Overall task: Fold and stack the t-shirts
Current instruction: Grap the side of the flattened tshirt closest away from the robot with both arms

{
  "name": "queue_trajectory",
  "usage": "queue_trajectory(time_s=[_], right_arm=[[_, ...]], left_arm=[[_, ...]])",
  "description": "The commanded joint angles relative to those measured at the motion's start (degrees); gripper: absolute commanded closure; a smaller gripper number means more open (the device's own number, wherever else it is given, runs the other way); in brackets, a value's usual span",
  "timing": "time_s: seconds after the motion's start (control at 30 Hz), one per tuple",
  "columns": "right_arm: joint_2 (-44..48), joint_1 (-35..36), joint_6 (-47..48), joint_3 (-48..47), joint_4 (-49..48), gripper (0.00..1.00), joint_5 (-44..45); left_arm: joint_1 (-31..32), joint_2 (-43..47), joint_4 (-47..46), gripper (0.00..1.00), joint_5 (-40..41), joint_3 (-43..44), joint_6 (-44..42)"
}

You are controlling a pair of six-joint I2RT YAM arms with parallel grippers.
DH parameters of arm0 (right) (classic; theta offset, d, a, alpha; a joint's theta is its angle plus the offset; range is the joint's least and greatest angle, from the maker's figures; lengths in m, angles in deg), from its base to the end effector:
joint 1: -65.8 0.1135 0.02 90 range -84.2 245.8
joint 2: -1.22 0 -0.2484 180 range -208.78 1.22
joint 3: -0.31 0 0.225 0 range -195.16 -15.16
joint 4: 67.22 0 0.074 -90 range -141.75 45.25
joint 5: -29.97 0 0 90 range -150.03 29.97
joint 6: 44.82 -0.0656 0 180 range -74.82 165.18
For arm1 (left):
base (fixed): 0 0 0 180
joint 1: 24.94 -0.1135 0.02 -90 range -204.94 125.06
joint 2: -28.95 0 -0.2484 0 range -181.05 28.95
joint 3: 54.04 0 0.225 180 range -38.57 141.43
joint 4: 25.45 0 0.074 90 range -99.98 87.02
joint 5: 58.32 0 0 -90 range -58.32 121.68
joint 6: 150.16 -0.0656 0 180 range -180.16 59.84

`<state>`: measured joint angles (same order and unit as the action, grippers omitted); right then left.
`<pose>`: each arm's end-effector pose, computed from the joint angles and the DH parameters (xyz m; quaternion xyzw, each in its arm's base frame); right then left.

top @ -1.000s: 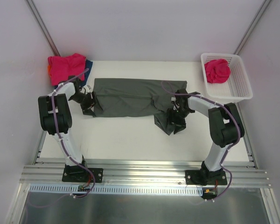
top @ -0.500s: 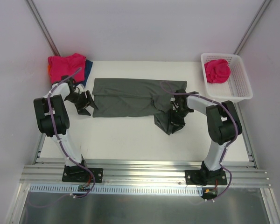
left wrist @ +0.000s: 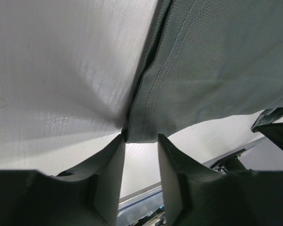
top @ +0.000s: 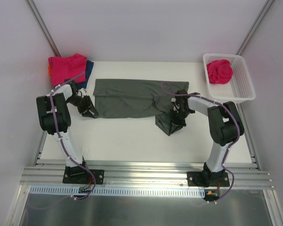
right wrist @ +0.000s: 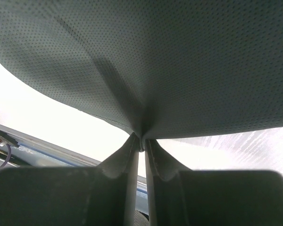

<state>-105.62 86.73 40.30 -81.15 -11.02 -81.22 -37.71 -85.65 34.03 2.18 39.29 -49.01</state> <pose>0.2858 0.1347 0.1211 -0.1502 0.9688 0.1949 0.0294 0.3525 0.0468 0.1283 -0.1797 0.9472 -0.2526 0.0816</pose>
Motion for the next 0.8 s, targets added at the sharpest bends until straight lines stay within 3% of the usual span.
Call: queue_trajectory(time_s=[0.0, 0.23, 0.77], right_arm=[[1.47, 0.43, -0.21, -1.24, 0.31, 0.86, 0.36], [1.99, 0.43, 0.05, -1.59, 0.31, 1.0, 0.18], [9.72, -3.52, 0.67, -3.97, 1.19, 0.99, 1.5]], left_arm=[[0.12, 0.0, 1.08, 0.68, -0.39, 0.71, 0.09], [0.12, 0.17, 0.82, 1.0, -0.74, 0.62, 0.27], [0.03, 5.79, 1.69, 1.0, -0.39, 4.22, -0.52]])
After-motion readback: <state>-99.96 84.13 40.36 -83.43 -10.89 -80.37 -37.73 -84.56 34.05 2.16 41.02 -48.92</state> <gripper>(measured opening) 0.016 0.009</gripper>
